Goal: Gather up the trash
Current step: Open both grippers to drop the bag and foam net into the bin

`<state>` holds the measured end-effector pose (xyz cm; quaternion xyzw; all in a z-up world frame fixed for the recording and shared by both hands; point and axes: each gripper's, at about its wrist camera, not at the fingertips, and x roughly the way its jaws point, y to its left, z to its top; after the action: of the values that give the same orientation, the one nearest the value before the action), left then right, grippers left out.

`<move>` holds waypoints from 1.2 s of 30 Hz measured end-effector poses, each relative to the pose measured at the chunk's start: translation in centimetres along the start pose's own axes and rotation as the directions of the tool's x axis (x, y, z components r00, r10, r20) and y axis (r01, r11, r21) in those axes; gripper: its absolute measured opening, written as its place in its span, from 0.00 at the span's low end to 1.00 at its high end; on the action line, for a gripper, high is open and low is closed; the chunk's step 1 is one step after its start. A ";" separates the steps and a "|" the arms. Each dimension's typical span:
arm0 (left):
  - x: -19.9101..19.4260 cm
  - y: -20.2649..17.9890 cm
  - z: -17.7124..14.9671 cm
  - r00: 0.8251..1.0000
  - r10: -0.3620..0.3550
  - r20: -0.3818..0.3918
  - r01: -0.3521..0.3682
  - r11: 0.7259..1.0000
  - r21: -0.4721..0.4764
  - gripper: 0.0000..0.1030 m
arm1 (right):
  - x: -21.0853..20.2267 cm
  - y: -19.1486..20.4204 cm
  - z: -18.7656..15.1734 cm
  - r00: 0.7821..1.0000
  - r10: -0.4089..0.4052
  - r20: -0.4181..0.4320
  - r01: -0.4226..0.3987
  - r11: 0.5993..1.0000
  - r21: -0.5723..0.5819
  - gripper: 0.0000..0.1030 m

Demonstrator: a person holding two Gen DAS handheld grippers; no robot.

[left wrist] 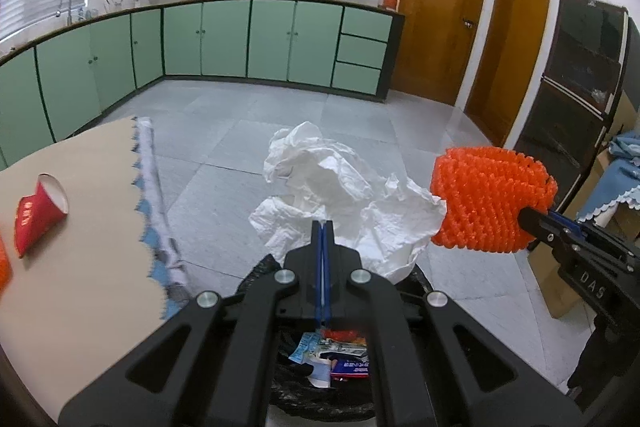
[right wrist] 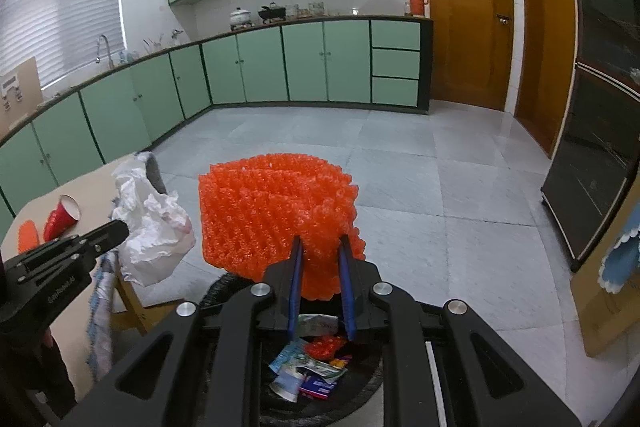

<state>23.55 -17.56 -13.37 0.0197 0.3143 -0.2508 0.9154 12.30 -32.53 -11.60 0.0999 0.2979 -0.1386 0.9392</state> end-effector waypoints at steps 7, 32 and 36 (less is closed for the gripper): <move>2.0 -1.1 0.0 1.000 -0.016 -0.022 0.017 1.000 0.019 0.00 | 1.4 -1.5 -0.9 1.000 -0.020 -0.022 0.021 0.999 0.033 0.16; -1.0 4.1 0.8 0.997 0.062 0.039 -0.059 0.996 -0.071 0.50 | 4.8 0.8 -2.2 0.992 -0.020 -0.122 0.024 0.999 0.029 0.81; -3.2 6.4 1.0 0.990 0.122 0.075 -0.116 0.990 -0.082 0.61 | 3.6 2.6 -1.5 0.996 0.004 -0.085 -0.002 1.000 0.018 0.91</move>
<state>24.99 -10.75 -11.51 -0.0070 0.2854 -0.1841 0.9405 15.20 -30.46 -14.63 0.1145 0.3362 -0.1355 0.9249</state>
